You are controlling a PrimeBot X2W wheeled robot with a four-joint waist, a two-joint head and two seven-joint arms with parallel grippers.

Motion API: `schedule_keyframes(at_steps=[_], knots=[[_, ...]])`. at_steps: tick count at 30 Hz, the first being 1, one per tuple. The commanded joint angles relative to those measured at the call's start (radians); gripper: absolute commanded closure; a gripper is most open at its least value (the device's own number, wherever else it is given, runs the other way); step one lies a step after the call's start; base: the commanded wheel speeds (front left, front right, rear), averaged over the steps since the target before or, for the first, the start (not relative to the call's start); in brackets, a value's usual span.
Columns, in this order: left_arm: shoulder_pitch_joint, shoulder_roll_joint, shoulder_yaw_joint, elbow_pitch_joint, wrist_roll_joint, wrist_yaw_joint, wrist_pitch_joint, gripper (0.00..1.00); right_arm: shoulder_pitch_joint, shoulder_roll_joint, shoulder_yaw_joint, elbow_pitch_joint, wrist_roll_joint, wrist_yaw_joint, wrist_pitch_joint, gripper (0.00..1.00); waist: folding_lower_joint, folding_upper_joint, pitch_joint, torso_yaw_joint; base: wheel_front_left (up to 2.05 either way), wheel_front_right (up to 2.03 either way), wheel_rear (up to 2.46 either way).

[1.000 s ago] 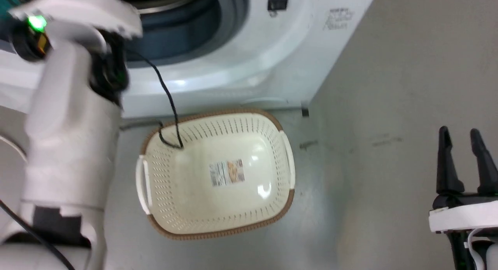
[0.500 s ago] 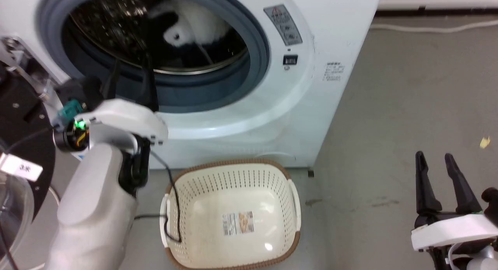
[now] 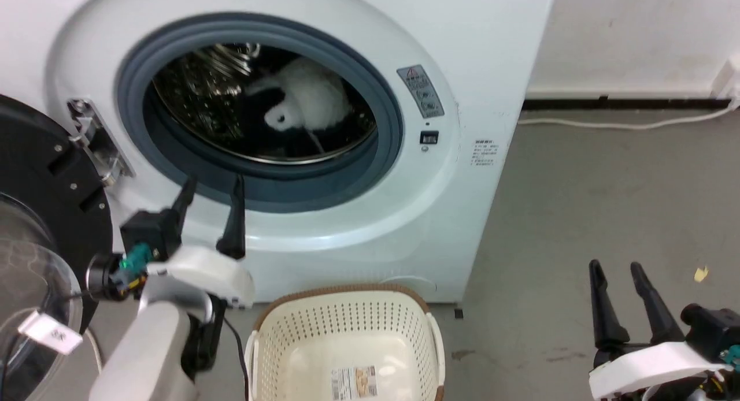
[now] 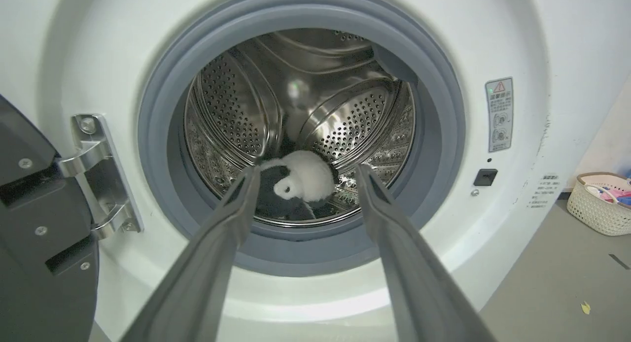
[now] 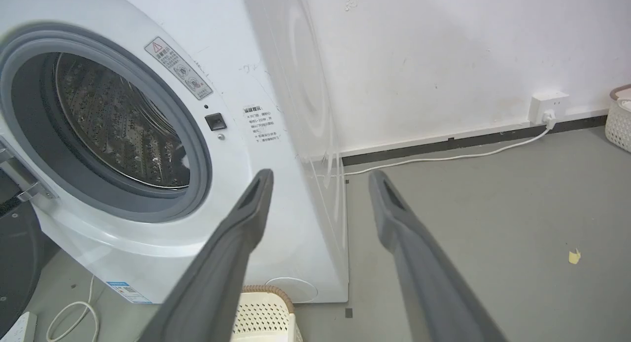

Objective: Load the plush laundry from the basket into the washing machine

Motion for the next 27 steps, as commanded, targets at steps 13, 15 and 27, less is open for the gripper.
schedule_keyframes(at_steps=[13, 15, 27], knots=[[0.206, -0.01, -0.03, -0.021, -0.013, 0.014, -0.028, 0.0, 0.041, 0.002, 0.051, 0.081, -0.065, -0.001, -0.034, 0.0, 0.0002, 0.0, -0.078, -0.013, 0.0, 0.0, 0.0], [0.226, -0.016, -0.033, -0.019, -0.015, 0.015, -0.031, 0.0, 0.049, 0.002, 0.055, 0.084, -0.081, -0.001, -0.035, 0.0, 0.0002, 0.0, -0.081, -0.013, 0.0, 0.0, 0.0], [0.292, -0.025, -0.024, -0.025, -0.017, 0.027, -0.043, 0.0, 0.1, 0.002, 0.073, 0.084, -0.135, -0.001, -0.036, 0.0, 0.0002, 0.0, -0.09, -0.011, 0.0, 0.0, 0.0]])
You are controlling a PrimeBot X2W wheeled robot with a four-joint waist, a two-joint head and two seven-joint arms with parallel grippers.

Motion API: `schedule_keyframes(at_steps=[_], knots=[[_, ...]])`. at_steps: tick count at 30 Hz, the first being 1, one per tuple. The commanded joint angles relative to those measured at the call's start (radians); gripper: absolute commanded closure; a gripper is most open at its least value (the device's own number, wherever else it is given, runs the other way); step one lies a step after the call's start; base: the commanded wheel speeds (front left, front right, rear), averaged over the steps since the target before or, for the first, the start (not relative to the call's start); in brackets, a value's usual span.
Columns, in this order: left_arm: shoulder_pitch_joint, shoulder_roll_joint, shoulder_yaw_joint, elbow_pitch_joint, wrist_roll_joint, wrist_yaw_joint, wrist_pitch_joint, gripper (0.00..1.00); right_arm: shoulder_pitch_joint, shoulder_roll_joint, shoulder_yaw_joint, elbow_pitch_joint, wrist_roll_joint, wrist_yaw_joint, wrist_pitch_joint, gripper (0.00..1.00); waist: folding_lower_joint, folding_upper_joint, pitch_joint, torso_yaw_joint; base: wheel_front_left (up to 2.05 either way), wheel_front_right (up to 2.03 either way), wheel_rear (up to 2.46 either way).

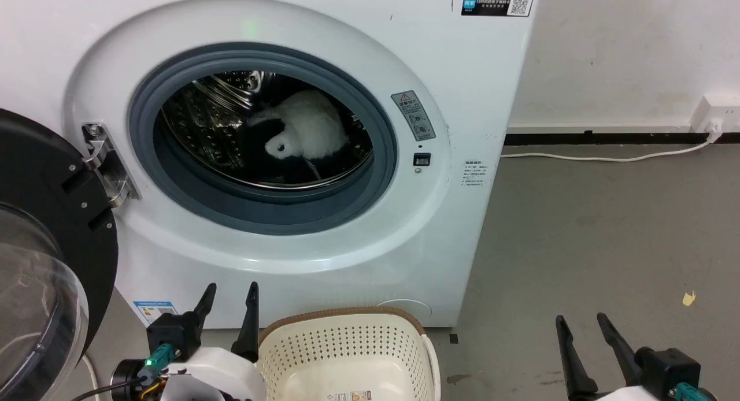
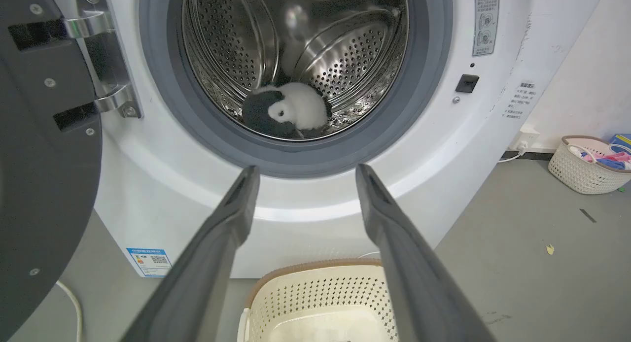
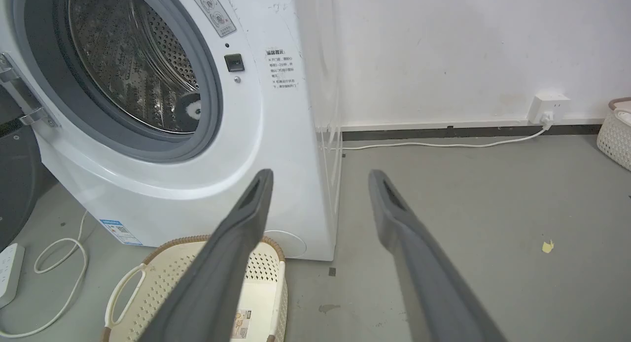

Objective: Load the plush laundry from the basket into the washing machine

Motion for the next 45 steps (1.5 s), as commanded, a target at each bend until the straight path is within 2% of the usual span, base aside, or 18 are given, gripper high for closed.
schedule_keyframes(at_steps=[1, 13, 26, 38, 39, 45], knots=[[0.018, -0.004, 0.001, -0.002, -0.004, 0.004, -0.008, 0.0, 0.019, 0.002, 0.004, 0.001, -0.006, -0.001, -0.005, 0.0, 0.0, 0.0, -0.001, 0.002, 0.0, 0.0, 0.0], [0.031, 0.006, 0.001, -0.03, 0.009, 0.014, -0.01, 0.0, 0.036, 0.002, 0.015, -0.022, -0.005, -0.001, 0.006, 0.0, 0.0, 0.0, -0.004, 0.004, 0.0, 0.0, 0.0], [0.043, -0.006, 0.014, -0.073, 0.011, 0.037, -0.012, 0.0, 0.036, 0.002, 0.011, -0.03, 0.005, -0.001, 0.009, 0.0, 0.0, 0.0, 0.002, 0.005, 0.0, 0.0, 0.0], [0.041, -0.011, 0.022, -0.08, 0.02, 0.035, -0.013, 0.0, 0.028, 0.002, 0.012, -0.031, 0.009, -0.001, 0.007, 0.0, 0.0, 0.0, 0.006, 0.006, 0.0, 0.0, 0.0], [0.027, -0.008, 0.021, -0.078, 0.014, 0.034, -0.007, 1.0, 0.019, 0.0, 0.012, -0.028, 0.004, 0.0, 0.01, 1.0, 0.0, 0.0, 0.006, 0.006, 0.0, 0.0, 0.0], [0.028, -0.011, 0.024, -0.081, 0.02, 0.032, -0.003, 1.0, 0.017, 0.0, 0.012, -0.029, 0.002, 0.0, 0.013, 1.0, 0.0, 0.0, 0.007, 0.004, 0.0, 0.0, 0.0]])
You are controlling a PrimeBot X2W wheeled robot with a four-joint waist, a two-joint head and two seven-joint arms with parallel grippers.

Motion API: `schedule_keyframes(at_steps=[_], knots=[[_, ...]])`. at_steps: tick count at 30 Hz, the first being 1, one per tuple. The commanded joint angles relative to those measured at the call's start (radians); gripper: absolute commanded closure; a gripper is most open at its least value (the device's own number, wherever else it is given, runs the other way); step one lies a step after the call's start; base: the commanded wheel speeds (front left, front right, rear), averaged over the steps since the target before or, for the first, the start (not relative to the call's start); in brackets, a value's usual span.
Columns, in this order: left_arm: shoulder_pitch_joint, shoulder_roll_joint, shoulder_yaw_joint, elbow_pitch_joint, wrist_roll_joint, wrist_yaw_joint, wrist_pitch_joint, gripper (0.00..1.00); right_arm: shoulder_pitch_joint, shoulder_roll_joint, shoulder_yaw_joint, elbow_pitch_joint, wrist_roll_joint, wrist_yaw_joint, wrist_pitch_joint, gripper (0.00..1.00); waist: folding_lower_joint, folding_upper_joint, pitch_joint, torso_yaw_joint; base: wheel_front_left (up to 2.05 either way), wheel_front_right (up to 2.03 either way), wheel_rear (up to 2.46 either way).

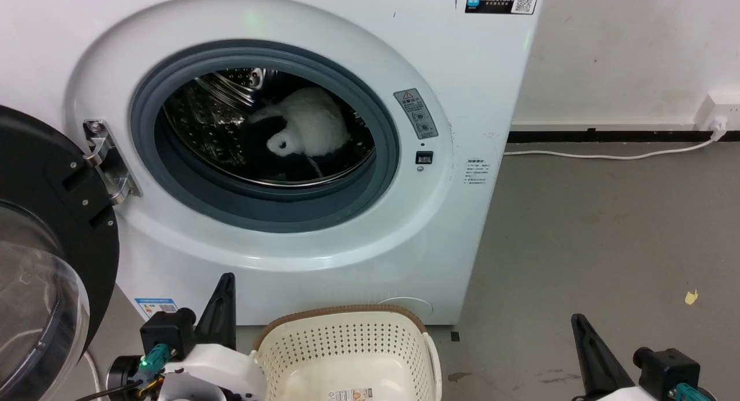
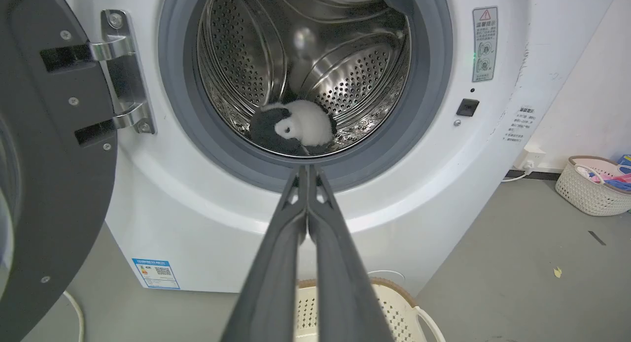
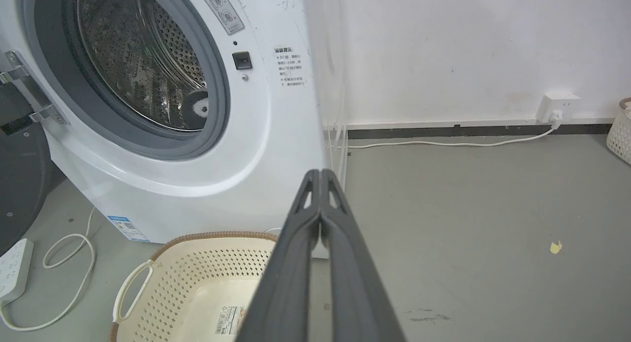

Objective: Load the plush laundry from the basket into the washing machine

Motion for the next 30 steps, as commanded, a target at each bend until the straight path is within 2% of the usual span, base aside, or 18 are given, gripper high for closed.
schedule_keyframes(at_steps=[1, 30], knots=[[0.002, -0.005, 0.006, -0.005, 0.01, -0.003, 0.005, 1.0, -0.002, 0.0, 0.0, -0.003, -0.003, 0.0, 0.003, 1.0, 0.0, 0.0, 0.001, -0.002, 0.0, 0.0, 0.0], [0.03, -0.057, 0.079, -0.062, 0.117, -0.04, 0.062, 1.0, -0.019, 0.0, -0.001, -0.039, -0.041, 0.0, 0.042, 1.0, 0.0, 0.0, 0.008, -0.022, 0.0, 0.0, 0.0]])
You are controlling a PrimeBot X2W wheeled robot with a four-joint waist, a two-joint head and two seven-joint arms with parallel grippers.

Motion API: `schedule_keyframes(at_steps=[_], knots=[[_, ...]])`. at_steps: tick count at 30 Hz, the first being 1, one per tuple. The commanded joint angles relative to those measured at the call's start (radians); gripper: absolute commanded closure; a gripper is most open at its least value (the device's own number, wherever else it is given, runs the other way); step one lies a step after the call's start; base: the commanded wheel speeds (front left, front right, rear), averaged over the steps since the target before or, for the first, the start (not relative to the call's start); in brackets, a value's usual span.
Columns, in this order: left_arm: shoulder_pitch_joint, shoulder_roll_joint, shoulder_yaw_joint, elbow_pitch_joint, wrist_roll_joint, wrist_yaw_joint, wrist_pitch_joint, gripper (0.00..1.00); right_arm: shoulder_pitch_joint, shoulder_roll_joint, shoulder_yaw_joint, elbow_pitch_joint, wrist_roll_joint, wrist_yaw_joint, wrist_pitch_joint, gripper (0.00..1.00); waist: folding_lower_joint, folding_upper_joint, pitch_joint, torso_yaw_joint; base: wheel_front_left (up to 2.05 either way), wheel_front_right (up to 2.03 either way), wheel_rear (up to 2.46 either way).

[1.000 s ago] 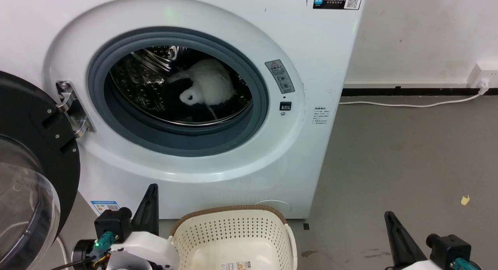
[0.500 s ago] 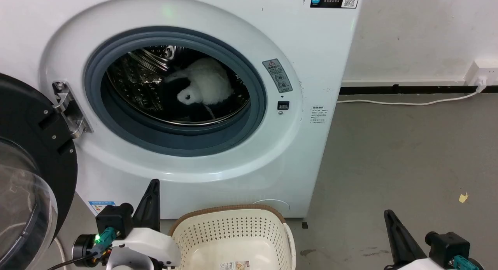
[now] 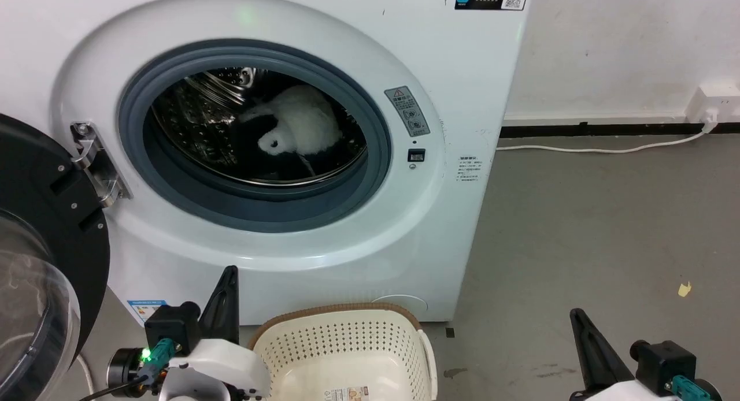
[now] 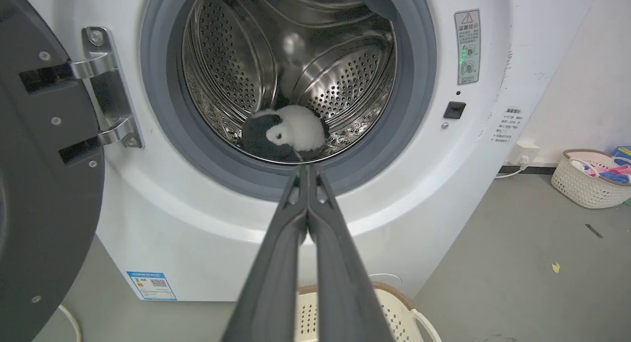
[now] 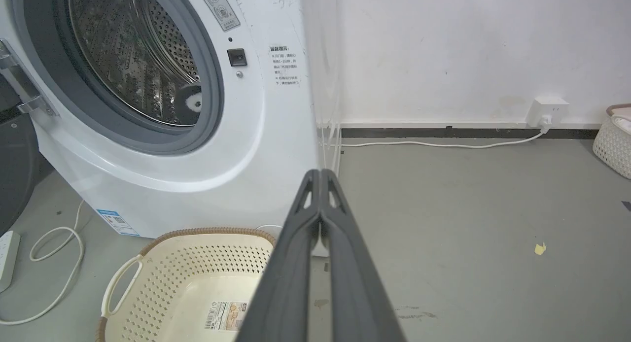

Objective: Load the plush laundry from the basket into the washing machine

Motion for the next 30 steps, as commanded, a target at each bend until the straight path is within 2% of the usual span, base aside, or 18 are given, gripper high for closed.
schedule_keyframes(at_steps=[1, 30], knots=[[0.013, -0.007, 0.009, -0.009, 0.016, -0.006, 0.006, 1.0, -0.015, 0.0, -0.001, -0.009, -0.009, 0.0, 0.005, 1.0, -0.0001, 0.0, 0.0, -0.001, 0.0, 0.0, 0.0], [0.041, -0.061, 0.084, -0.068, 0.127, -0.044, 0.065, 1.0, -0.033, 0.001, -0.002, -0.046, -0.048, 0.0, 0.045, 1.0, -0.0001, 0.0, 0.008, -0.023, 0.0, 0.0, 0.0]])
